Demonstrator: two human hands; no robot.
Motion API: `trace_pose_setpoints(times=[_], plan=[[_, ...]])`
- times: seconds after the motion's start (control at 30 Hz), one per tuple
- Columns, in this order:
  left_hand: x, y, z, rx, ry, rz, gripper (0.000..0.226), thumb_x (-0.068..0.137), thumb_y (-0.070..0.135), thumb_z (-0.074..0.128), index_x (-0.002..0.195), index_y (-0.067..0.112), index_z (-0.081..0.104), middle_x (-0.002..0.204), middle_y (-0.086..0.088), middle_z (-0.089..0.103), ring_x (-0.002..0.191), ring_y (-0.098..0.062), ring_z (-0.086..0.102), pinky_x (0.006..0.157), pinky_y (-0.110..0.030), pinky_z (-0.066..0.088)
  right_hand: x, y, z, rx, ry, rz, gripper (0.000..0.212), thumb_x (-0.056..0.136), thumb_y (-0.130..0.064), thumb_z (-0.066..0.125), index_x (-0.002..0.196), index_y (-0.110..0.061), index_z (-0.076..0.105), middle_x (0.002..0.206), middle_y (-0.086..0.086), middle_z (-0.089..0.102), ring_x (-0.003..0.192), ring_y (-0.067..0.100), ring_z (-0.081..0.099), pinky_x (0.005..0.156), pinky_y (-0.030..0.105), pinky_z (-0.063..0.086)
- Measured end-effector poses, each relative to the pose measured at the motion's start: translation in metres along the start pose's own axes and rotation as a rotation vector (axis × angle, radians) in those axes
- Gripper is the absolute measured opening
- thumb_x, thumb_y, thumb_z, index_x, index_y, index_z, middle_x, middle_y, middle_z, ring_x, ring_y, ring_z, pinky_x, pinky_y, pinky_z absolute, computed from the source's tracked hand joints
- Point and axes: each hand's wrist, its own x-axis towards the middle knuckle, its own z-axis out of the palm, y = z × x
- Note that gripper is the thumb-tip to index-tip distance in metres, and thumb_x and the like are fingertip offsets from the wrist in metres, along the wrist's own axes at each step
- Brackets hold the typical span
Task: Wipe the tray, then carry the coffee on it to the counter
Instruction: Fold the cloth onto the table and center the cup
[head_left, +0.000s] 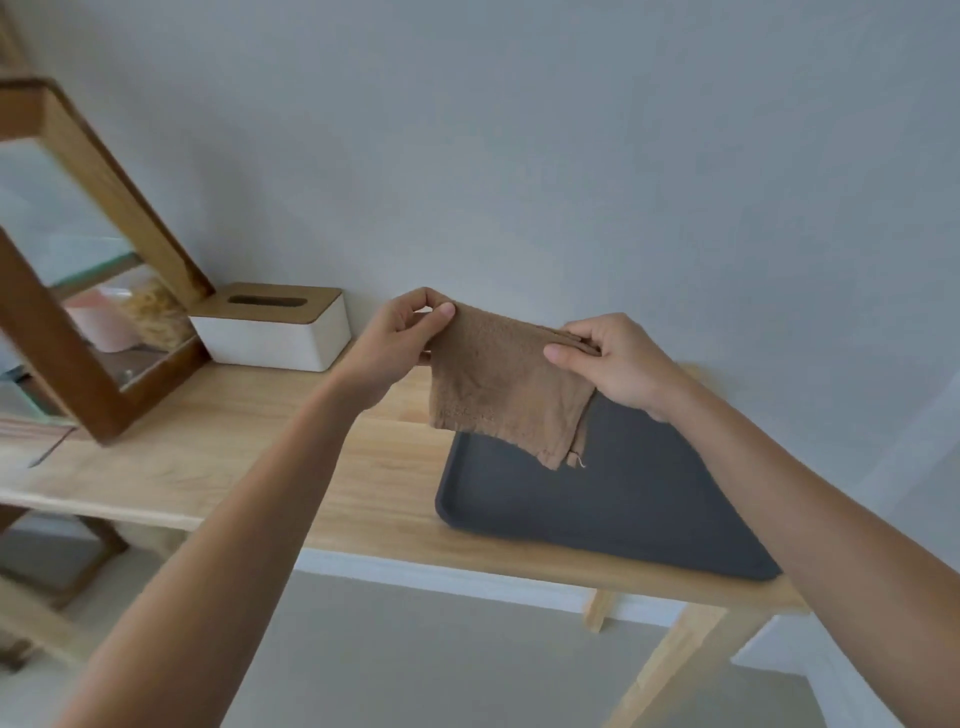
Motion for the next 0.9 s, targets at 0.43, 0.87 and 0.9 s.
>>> trace_pose_setpoints(times=[0.43,0.87,0.9], plan=[[-0.075,-0.087,-0.148,0.283,-0.115,-0.352,0.020,0.081,0.011,0.072,0.101,0.011,0.073,0.114,-0.001,0.071,0.109,-0.012,0.063,0.104,-0.033,0.044,0.048,-0.018,0.155,-0.227,-0.420,-0.233,0.013,0.090,-0.031,0.062,0.094,-0.022,0.070,0.078,-0.013,0.064,0.069,0.001,0.055,0.067,0.019,0.041],[-0.096,-0.154,-0.085,1.012,-0.411,-0.483,0.087,0.074,0.081,0.019,0.148,0.045,-0.008,0.159,0.017,-0.016,0.149,-0.018,-0.011,0.116,-0.057,-0.002,0.038,0.021,0.199,-0.642,-0.641,-0.133,0.077,0.094,-0.053,0.041,0.152,-0.013,0.011,0.162,0.010,-0.001,0.149,0.023,-0.006,0.119,0.052,-0.001],[-0.097,-0.153,-0.084,1.028,-0.419,-0.504,0.085,0.076,0.080,0.020,0.148,0.045,-0.008,0.158,0.017,-0.018,0.148,-0.019,-0.013,0.116,-0.058,-0.004,0.038,0.022,0.197,-0.623,-0.646,-0.134,0.077,0.093,-0.053,0.043,0.151,-0.013,0.012,0.162,0.009,0.001,0.149,0.022,-0.005,0.119,0.052,-0.002]])
